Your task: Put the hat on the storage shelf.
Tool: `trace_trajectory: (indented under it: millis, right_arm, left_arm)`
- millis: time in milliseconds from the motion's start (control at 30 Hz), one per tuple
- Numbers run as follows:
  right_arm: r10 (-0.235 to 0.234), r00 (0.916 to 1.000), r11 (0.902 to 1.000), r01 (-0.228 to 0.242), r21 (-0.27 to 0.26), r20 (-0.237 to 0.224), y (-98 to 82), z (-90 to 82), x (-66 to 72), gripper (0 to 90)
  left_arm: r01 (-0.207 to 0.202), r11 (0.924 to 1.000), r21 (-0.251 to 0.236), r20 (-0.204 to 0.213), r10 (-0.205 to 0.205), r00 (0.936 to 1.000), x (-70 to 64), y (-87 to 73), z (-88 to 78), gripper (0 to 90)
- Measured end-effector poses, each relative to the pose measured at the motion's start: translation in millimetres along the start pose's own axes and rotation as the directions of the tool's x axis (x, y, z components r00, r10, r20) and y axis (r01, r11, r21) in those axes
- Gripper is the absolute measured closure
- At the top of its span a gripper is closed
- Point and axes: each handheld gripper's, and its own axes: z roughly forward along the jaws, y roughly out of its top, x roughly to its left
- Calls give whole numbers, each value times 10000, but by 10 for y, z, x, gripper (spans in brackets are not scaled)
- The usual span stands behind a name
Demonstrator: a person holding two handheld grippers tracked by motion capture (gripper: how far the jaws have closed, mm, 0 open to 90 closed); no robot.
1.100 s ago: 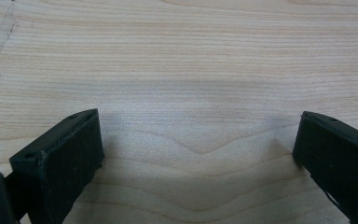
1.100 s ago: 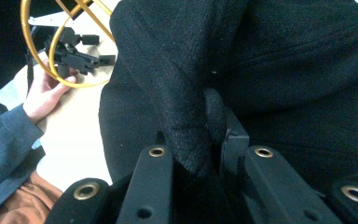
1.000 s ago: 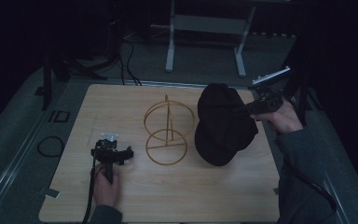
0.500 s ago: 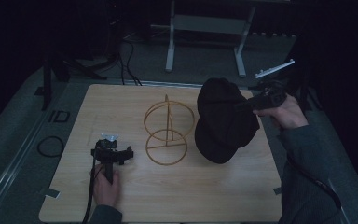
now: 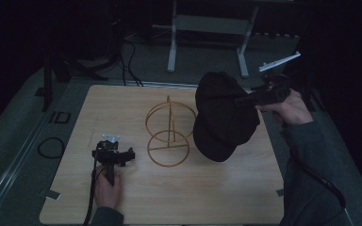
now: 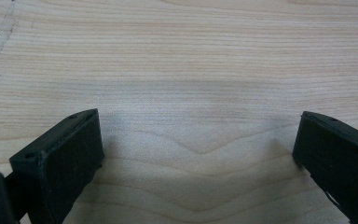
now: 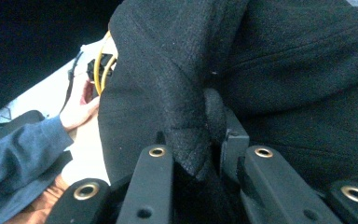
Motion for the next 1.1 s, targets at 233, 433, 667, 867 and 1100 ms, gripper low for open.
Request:
trace_trajectory:
  millis: [233, 433, 667, 867, 1100]
  right_arm:
    - [-65, 9998, 9998, 61, -179, -200, 44, 5, 25, 791]
    - [-183, 9993, 9995, 174, -246, -341, 84, 18, 61, 791]
    - [-300, 9987, 9993, 291, -213, -419, 123, 20, 87, 791]
    - [-409, 9979, 9988, 396, -281, -493, 147, 7, 108, 791]
    - [-647, 9958, 9973, 622, -400, -642, 189, -21, 165, 790]
  left_arm:
    - [-1, 10000, 1, 0, 1, 10000, 0, 0, 0, 12]
    - [0, 10000, 0, 1, 0, 10000, 0, 0, 0, 12]
    - [-1, 10000, 2, 0, 1, 10000, 0, 0, 0, 12]
    - [-2, 10000, 2, 1, 2, 10000, 0, 0, 0, 12]
    - [-3, 10000, 1, 0, 3, 10000, 0, 0, 0, 12]
